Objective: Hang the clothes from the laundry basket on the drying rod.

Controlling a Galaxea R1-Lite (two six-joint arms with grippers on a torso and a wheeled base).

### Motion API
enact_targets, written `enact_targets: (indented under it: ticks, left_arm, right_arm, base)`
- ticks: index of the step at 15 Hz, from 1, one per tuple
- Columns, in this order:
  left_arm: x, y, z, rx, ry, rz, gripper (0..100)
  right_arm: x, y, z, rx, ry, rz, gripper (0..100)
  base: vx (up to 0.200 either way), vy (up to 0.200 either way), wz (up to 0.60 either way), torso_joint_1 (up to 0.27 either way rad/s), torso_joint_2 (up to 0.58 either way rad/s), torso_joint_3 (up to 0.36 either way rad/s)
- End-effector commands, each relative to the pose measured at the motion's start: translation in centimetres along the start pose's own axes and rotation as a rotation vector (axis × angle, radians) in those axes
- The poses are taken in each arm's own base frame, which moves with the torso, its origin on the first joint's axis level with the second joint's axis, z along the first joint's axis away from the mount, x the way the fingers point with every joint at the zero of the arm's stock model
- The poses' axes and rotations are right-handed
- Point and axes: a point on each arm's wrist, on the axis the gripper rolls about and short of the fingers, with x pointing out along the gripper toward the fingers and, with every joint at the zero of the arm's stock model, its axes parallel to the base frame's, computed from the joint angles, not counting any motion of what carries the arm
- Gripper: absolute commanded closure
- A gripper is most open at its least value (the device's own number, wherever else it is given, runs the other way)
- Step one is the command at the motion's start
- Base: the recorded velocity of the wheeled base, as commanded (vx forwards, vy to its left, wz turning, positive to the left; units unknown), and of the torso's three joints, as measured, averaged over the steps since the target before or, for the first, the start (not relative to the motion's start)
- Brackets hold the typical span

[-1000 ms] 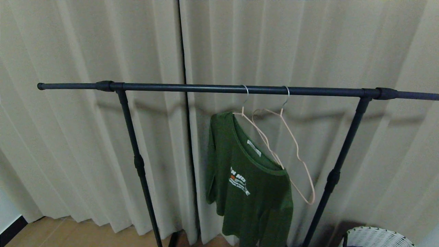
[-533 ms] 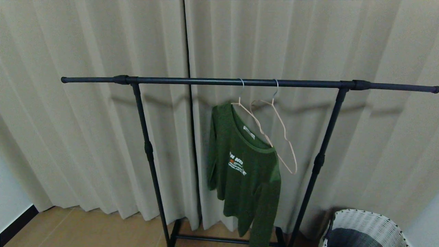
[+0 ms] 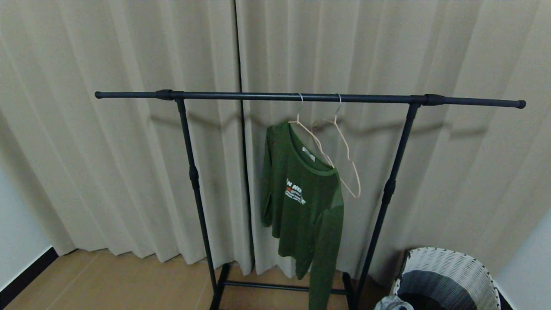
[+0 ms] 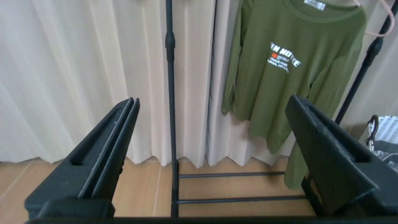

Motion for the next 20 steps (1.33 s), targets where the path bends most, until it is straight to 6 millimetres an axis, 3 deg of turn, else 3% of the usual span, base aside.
enact_targets:
  ticks: [1, 20]
  left_arm:
    - [0.0, 0.0, -0.01, -0.001, 0.0, 0.0, 0]
    - [0.0, 0.0, -0.01, -0.001, 0.0, 0.0, 0]
  right_arm:
    - [-0.01, 0.0, 0.01, 0.0, -0.002, 0.0, 0]
    - [0.0, -0.04, -0.03, 0.002, 0.0, -0.015, 0]
  base:
    - [0.0, 0.0, 0.0, -0.061, 0.21, 0.1]
    - [0.0, 0.0, 0.0, -0.185, 0.46, 0.278]
